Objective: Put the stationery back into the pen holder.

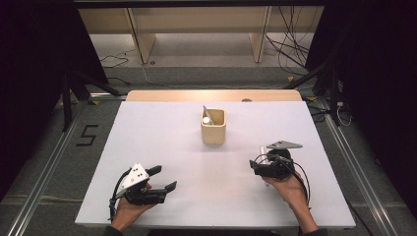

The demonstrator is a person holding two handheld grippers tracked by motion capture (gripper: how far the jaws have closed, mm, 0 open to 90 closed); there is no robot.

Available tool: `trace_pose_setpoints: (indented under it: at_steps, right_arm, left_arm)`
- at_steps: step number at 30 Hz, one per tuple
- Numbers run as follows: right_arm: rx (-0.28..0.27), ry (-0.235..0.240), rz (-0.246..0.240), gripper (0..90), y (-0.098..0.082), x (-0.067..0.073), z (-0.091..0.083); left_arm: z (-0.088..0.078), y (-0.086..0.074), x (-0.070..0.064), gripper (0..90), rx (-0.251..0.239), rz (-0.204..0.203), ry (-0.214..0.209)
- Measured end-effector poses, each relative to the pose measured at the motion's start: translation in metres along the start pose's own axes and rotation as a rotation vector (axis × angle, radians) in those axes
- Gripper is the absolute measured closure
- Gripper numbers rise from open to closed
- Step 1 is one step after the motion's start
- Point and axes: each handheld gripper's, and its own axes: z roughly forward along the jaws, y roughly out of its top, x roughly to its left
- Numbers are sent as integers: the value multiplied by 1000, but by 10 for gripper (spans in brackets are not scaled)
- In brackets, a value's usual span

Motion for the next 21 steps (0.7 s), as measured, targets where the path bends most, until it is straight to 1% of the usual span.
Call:
trace_pose_setpoints:
  at_steps: [4, 11, 16, 21]
  right_arm:
    - [1, -8, 14, 298, -5, -2, -2]
    - [23, -29, 35, 341, -14, -5, -2]
    - [40, -59, 29, 389, -20, -6, 0]
    - [59, -63, 33, 441, -23, -7, 2]
  left_arm:
    - [0, 0, 0, 190, 0, 1, 0]
    - [0, 0, 0, 190, 2, 2, 0]
    - [0, 0, 0, 190, 2, 4, -1]
    - [0, 0, 0, 190, 2, 3, -1]
